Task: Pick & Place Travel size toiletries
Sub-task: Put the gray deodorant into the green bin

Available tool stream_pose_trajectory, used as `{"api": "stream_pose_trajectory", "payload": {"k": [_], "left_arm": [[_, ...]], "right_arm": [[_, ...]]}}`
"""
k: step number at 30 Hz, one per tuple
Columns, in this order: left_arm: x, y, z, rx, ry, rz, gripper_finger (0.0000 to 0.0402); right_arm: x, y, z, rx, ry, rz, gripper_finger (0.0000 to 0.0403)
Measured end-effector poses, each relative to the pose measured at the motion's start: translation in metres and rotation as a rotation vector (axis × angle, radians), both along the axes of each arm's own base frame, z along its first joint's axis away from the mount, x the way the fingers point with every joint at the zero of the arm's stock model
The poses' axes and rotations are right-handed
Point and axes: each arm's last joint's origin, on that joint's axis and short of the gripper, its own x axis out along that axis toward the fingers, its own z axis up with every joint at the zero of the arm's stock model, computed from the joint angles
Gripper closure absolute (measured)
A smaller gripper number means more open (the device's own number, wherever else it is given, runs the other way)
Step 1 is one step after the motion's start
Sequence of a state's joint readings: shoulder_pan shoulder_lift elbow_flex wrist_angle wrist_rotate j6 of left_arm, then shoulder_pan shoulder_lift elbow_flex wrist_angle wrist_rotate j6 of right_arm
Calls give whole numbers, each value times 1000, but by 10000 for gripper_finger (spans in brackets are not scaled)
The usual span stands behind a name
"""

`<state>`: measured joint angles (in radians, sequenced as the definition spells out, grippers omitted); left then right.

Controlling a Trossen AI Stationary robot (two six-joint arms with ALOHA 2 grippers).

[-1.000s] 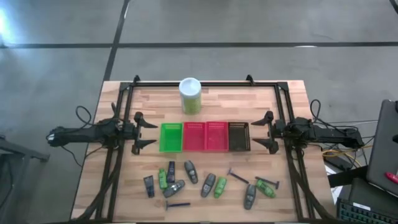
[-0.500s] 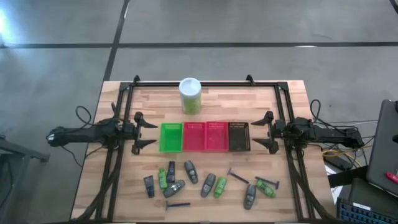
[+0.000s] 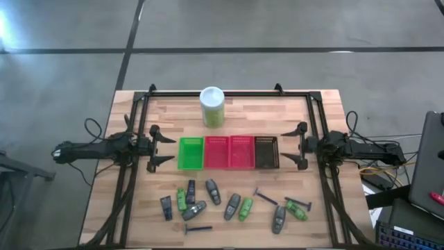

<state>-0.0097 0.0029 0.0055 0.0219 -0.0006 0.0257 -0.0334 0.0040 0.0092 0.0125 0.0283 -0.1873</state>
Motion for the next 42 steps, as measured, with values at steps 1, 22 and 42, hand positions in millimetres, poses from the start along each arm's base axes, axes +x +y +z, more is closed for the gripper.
{"api": "stream_pose_trajectory", "payload": {"k": [1,22,42], "left_arm": [[0,0,0,0,0,0,101],[-5,2,30,-445,-324,-2,101],[-8,14,31,-910,-514,295,101]], "right_arm": [[0,0,0,-31,2,0,39],[-2,-3,16,987,-259,9,39],[-5,-12,19,1380,-552,-198,39]]}}
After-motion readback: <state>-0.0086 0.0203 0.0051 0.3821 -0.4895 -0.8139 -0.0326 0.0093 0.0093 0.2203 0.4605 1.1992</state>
